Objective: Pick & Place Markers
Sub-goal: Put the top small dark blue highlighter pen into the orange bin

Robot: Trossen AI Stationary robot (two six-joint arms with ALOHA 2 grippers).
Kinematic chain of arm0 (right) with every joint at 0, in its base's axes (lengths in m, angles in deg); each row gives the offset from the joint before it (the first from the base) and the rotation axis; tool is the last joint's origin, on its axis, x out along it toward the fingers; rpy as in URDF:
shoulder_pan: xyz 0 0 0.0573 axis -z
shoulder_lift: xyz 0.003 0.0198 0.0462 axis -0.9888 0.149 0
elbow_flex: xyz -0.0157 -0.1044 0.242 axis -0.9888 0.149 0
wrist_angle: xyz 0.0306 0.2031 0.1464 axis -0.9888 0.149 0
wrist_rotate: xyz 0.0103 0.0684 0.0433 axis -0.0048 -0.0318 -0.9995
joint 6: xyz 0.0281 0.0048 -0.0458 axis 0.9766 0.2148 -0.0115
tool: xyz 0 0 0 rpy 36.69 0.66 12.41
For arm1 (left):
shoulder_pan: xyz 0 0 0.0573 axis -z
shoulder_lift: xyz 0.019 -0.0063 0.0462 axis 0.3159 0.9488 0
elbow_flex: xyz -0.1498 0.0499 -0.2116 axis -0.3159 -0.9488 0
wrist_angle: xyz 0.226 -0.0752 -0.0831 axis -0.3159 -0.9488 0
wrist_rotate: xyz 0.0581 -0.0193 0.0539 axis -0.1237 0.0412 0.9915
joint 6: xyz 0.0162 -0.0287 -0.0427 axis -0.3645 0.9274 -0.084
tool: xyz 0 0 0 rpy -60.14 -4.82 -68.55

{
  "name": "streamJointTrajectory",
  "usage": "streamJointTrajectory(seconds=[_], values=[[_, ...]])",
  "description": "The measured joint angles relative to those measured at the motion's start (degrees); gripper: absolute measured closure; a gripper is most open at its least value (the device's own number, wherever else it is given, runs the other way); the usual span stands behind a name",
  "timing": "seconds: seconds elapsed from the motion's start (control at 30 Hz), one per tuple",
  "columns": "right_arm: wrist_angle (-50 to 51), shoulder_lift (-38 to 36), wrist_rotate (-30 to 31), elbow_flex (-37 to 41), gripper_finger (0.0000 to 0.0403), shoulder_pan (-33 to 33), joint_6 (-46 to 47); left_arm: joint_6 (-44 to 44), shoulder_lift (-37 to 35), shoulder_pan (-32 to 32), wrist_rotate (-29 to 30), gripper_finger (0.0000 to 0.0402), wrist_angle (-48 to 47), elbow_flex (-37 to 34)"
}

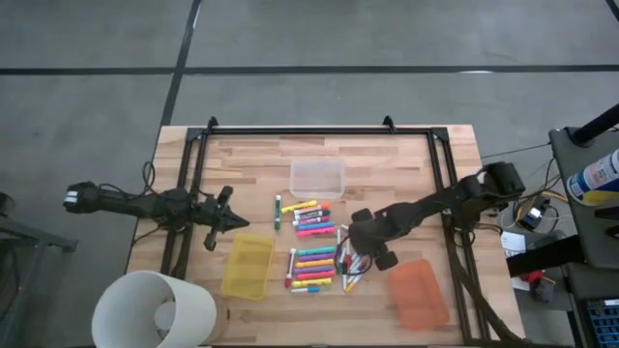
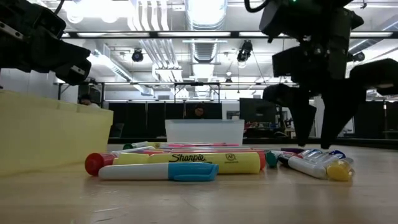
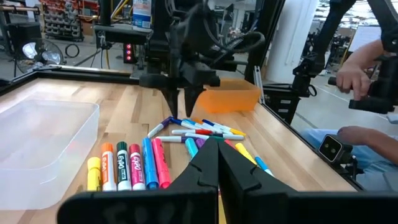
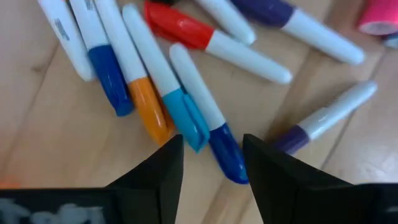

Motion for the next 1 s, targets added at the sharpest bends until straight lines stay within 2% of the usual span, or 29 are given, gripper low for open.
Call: streamJointTrajectory(seconds=[0.3,0.73,1.0], values=[[0.5,4.1,1.6,-1.1,0.0273,-1.2,-1.8,0.0,0.0,0.0,0.0,0.0401,-0.1,0.0],[4.3,3.4,3.5,-1.0,0.0321,-1.2,0.1,0.0,0.0,0.0,0.0,0.0401,0.1,0.0],[7.1,3.1,7.9,-2.1,0.036,-1.1,1.4,0.0,0.0,0.0,0.0,0.0401,0.1,0.0]])
